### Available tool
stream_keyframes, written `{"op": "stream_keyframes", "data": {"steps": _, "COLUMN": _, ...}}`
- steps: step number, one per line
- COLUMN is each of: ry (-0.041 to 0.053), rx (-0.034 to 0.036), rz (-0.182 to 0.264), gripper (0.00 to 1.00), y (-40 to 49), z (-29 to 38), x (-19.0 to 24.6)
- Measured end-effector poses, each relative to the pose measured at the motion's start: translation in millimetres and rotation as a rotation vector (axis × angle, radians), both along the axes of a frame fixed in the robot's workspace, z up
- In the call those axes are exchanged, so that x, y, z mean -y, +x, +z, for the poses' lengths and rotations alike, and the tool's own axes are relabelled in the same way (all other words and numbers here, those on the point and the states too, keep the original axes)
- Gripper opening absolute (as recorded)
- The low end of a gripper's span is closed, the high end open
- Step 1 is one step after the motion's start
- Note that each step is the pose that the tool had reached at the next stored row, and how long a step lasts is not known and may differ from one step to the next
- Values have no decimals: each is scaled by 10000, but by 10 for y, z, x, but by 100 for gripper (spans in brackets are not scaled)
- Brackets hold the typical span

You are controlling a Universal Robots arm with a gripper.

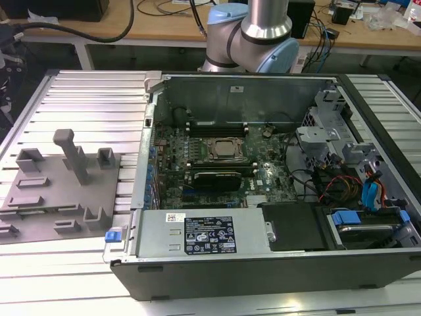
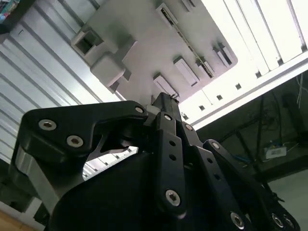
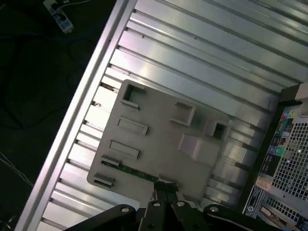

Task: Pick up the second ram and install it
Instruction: 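Pick up the second ram and move it above second insertion slot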

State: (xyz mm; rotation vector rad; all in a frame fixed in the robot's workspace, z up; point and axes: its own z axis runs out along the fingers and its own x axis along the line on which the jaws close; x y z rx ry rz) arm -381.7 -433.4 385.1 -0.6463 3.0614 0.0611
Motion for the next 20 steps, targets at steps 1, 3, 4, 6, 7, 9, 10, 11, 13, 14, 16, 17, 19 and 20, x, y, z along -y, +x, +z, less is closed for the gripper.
{"op": "stream_keyframes", "data": {"steps": 1, "ry": -43, "rx": 0, "rz": 392, "gripper": 11, "y": 0, "z": 0, "x": 0}}
{"op": "stream_keyframes", "data": {"steps": 3, "ry": -73, "rx": 0, "rz": 737, "gripper": 11, "y": -1, "z": 0, "x": 0}}
{"op": "stream_keyframes", "data": {"steps": 4, "ry": -79, "rx": 0, "rz": 872, "gripper": 11, "y": 0, "z": 0, "x": 0}}
{"op": "stream_keyframes", "data": {"steps": 6, "ry": -95, "rx": 2, "rz": 1260, "gripper": 11, "y": 0, "z": 0, "x": 0}}
{"op": "stream_keyframes", "data": {"steps": 7, "ry": -109, "rx": 2, "rz": 1544, "gripper": 11, "y": -1, "z": 0, "x": 0}}
{"op": "stream_keyframes", "data": {"steps": 9, "ry": -128, "rx": 3, "rz": 1985, "gripper": 11, "y": -1, "z": 0, "x": 0}}
{"op": "stream_keyframes", "data": {"steps": 10, "ry": -140, "rx": 3, "rz": 2147, "gripper": 11, "y": -1, "z": 0, "x": 0}}
{"op": "stream_keyframes", "data": {"steps": 11, "ry": -155, "rx": 2, "rz": 2370, "gripper": 11, "y": -1, "z": 0, "x": 0}}
{"op": "stream_keyframes", "data": {"steps": 13, "ry": -178, "rx": 3, "rz": 2689, "gripper": 11, "y": -1, "z": 0, "x": 0}}
{"op": "stream_keyframes", "data": {"steps": 14, "ry": -191, "rx": 3, "rz": 2989, "gripper": 11, "y": -1, "z": 0, "x": 0}}
{"op": "stream_keyframes", "data": {"steps": 16, "ry": -199, "rx": 7, "rz": 3458, "gripper": 11, "y": -1, "z": 0, "x": 0}}
{"op": "stream_keyframes", "data": {"steps": 17, "ry": -203, "rx": 7, "rz": 3603, "gripper": 11, "y": -1, "z": 0, "x": 0}}
{"op": "stream_keyframes", "data": {"steps": 19, "ry": -237, "rx": 10, "rz": 4492, "gripper": 11, "y": -1, "z": 0, "x": 0}}
{"op": "stream_keyframes", "data": {"steps": 20, "ry": -247, "rx": 10, "rz": 4751, "gripper": 11, "y": -1, "z": 0, "x": 0}}
